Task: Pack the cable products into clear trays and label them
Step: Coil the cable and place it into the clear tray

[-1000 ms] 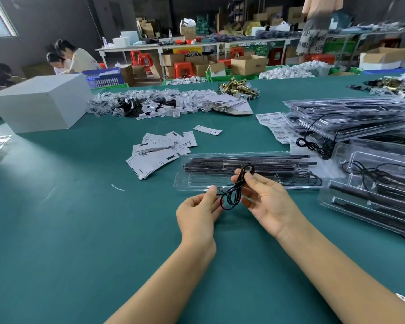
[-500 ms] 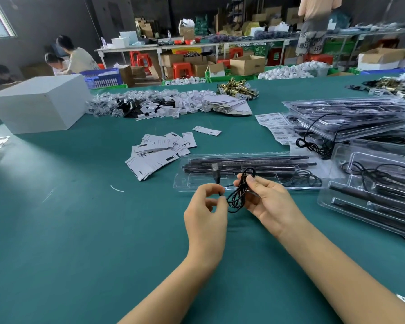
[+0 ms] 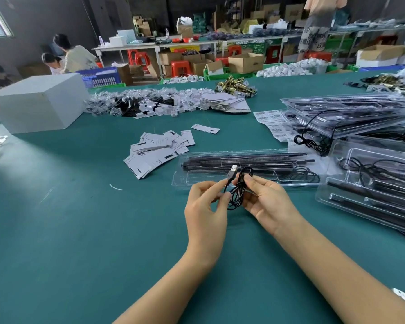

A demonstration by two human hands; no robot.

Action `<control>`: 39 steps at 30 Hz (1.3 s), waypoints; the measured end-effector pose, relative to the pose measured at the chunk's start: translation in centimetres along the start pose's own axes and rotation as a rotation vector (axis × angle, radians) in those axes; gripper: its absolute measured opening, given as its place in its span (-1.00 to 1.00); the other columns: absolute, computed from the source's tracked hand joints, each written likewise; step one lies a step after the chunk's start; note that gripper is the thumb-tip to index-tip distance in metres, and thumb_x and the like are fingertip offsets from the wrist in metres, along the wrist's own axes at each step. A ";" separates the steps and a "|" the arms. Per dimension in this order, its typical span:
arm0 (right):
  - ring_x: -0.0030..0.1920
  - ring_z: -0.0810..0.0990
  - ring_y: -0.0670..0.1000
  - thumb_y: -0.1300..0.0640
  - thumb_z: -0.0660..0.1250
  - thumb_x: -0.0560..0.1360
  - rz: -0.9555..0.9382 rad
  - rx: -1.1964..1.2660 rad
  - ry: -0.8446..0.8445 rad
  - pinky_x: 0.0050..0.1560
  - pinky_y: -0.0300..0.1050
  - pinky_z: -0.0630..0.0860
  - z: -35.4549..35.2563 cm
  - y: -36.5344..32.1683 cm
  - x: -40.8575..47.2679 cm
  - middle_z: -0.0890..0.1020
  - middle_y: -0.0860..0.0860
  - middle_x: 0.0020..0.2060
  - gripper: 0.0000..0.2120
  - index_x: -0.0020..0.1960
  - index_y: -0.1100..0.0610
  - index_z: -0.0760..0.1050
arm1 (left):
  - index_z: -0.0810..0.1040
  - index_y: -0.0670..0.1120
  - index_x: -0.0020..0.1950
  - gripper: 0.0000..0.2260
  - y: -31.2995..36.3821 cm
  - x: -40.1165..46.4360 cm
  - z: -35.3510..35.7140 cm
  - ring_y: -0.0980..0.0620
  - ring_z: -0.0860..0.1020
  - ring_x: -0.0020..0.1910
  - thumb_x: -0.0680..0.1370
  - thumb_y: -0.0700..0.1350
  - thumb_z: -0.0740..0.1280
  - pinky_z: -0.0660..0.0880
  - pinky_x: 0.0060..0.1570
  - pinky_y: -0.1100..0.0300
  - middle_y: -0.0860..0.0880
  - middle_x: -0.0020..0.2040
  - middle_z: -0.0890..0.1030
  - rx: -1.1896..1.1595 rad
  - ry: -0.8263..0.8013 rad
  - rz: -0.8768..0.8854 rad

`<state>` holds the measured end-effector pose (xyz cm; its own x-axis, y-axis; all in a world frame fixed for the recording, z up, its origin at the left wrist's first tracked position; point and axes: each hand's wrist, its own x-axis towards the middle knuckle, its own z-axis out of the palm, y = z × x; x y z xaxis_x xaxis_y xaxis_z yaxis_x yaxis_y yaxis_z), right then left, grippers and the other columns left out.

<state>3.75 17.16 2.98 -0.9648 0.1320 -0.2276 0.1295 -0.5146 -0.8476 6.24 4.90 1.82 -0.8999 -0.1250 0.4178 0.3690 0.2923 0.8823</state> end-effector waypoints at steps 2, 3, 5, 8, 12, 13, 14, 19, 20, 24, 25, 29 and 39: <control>-0.24 0.60 -0.02 0.23 0.22 0.59 -0.015 -0.031 0.007 -0.19 -0.17 0.56 0.0 0.0 0.0 0.68 0.03 -0.28 -0.84 0.02 0.26 0.56 | 0.65 0.00 0.14 -0.72 -0.1 0.0 0.1 0.18 0.56 -0.09 0.50 -0.30 0.40 0.35 -0.04 0.51 0.11 -0.07 0.55 0.001 -0.015 0.005; -0.25 0.59 -0.03 0.23 0.22 0.59 -0.022 -0.044 0.007 -0.21 -0.18 0.55 0.0 0.1 0.0 0.68 0.03 -0.28 -0.84 -0.01 0.25 0.57 | 0.65 -0.02 0.14 -0.72 -0.1 0.1 0.1 0.19 0.56 -0.08 0.50 -0.30 0.40 0.36 -0.04 0.50 0.11 -0.07 0.57 0.004 -0.021 0.027; -0.26 0.58 -0.04 0.24 0.22 0.59 -0.027 -0.052 0.003 -0.22 -0.19 0.54 0.1 0.2 -0.1 0.67 0.03 -0.29 -0.83 -0.07 0.22 0.58 | 0.66 -0.07 0.12 -0.74 -0.2 0.1 0.0 0.22 0.56 -0.08 0.50 -0.33 0.39 0.38 -0.04 0.48 0.11 -0.06 0.61 0.021 -0.027 0.099; -0.27 0.57 -0.03 0.26 0.21 0.59 -0.032 -0.063 0.009 -0.25 -0.19 0.53 0.2 0.3 -0.2 0.63 0.05 -0.28 -0.82 -0.09 0.21 0.58 | 0.67 -0.08 0.12 -0.72 -0.3 0.0 0.1 0.26 0.56 -0.08 0.50 -0.36 0.38 0.40 -0.04 0.48 0.13 -0.05 0.63 0.040 -0.030 0.159; -0.30 0.57 -0.05 0.26 0.24 0.58 -0.049 -0.072 0.039 -0.28 -0.21 0.52 0.4 0.4 -0.4 0.63 0.03 -0.31 -0.81 -0.13 0.19 0.60 | 0.67 -0.08 0.11 -0.73 -0.5 0.0 0.3 0.30 0.56 -0.09 0.49 -0.35 0.39 0.40 -0.04 0.49 0.18 -0.05 0.62 0.068 -0.010 0.188; -0.31 0.58 -0.05 0.26 0.25 0.57 -0.057 -0.063 0.040 -0.30 -0.22 0.52 0.4 0.5 -0.4 0.64 0.02 -0.32 -0.82 -0.14 0.19 0.60 | 0.67 -0.09 0.11 -0.74 -0.5 0.0 0.4 0.30 0.56 -0.09 0.49 -0.35 0.39 0.40 -0.03 0.50 0.19 -0.06 0.62 0.069 -0.006 0.193; -0.32 0.60 -0.06 0.25 0.27 0.56 -0.063 -0.046 0.038 -0.32 -0.24 0.53 0.4 0.5 -0.5 0.65 0.01 -0.33 -0.82 -0.14 0.18 0.61 | 0.67 -0.10 0.10 -0.75 -0.6 0.0 0.4 0.30 0.56 -0.09 0.48 -0.34 0.40 0.40 -0.03 0.50 0.20 -0.06 0.61 0.070 0.001 0.193; -0.29 0.65 -0.07 0.22 0.32 0.53 -0.079 -0.034 0.045 -0.32 -0.25 0.56 0.4 0.3 -0.6 0.70 0.03 -0.28 -0.87 -0.11 0.20 0.64 | 0.67 -0.12 0.04 -0.81 -0.6 0.1 0.5 0.29 0.56 -0.13 0.46 -0.31 0.43 0.38 -0.06 0.53 0.23 -0.10 0.60 0.094 0.038 0.190; -0.30 0.65 -0.07 0.22 0.33 0.53 -0.080 -0.037 0.050 -0.32 -0.25 0.56 0.3 0.4 -0.6 0.70 0.03 -0.28 -0.87 -0.12 0.19 0.64 | 0.68 -0.14 0.03 -0.82 -0.7 0.1 0.5 0.27 0.56 -0.11 0.46 -0.31 0.43 0.40 -0.05 0.51 0.17 -0.09 0.61 0.098 0.045 0.198; -0.33 0.63 -0.09 0.22 0.33 0.53 -0.097 -0.066 0.076 -0.33 -0.25 0.55 0.5 0.9 -0.7 0.69 0.02 -0.32 -0.86 -0.15 0.18 0.64 | 0.68 -0.17 0.05 -0.81 -1.0 0.0 0.5 0.22 0.52 -0.08 0.47 -0.35 0.41 0.40 -0.04 0.49 0.02 -0.08 0.60 0.122 0.025 0.223; -0.33 0.63 -0.09 0.22 0.32 0.54 -0.103 -0.074 0.077 -0.32 -0.25 0.55 0.5 1.0 -0.7 0.69 0.02 -0.32 -0.85 -0.16 0.18 0.64 | 0.68 -0.18 0.06 -0.80 -1.0 0.0 0.5 0.22 0.51 -0.07 0.48 -0.36 0.39 0.39 -0.05 0.50 0.00 -0.07 0.59 0.128 0.009 0.227; -0.32 0.62 -0.07 0.22 0.31 0.55 -0.105 -0.078 0.095 -0.24 -0.21 0.56 0.7 1.2 -0.7 0.68 0.02 -0.32 -0.84 -0.15 0.18 0.63 | 0.67 -0.18 0.09 -0.79 -1.1 0.2 0.4 0.17 0.51 -0.04 0.51 -0.35 0.35 0.40 -0.05 0.49 -0.05 -0.01 0.60 0.140 -0.060 0.237; -0.23 0.48 0.07 0.25 0.15 0.60 -0.087 -0.129 0.089 -0.23 -0.12 0.41 1.1 1.2 -1.1 0.52 0.17 -0.23 -0.80 -0.08 0.27 0.52 | 0.61 -0.17 0.21 -0.69 -1.2 0.0 0.4 0.05 0.53 0.00 0.52 -0.37 0.28 0.35 -0.01 0.44 -0.05 0.15 0.55 0.310 -0.193 0.275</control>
<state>4.74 15.43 2.75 -0.9503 0.2487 -0.1874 0.0804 -0.3856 -0.9191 5.74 4.93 0.68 -0.8160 0.1672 0.5534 0.5395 0.5639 0.6252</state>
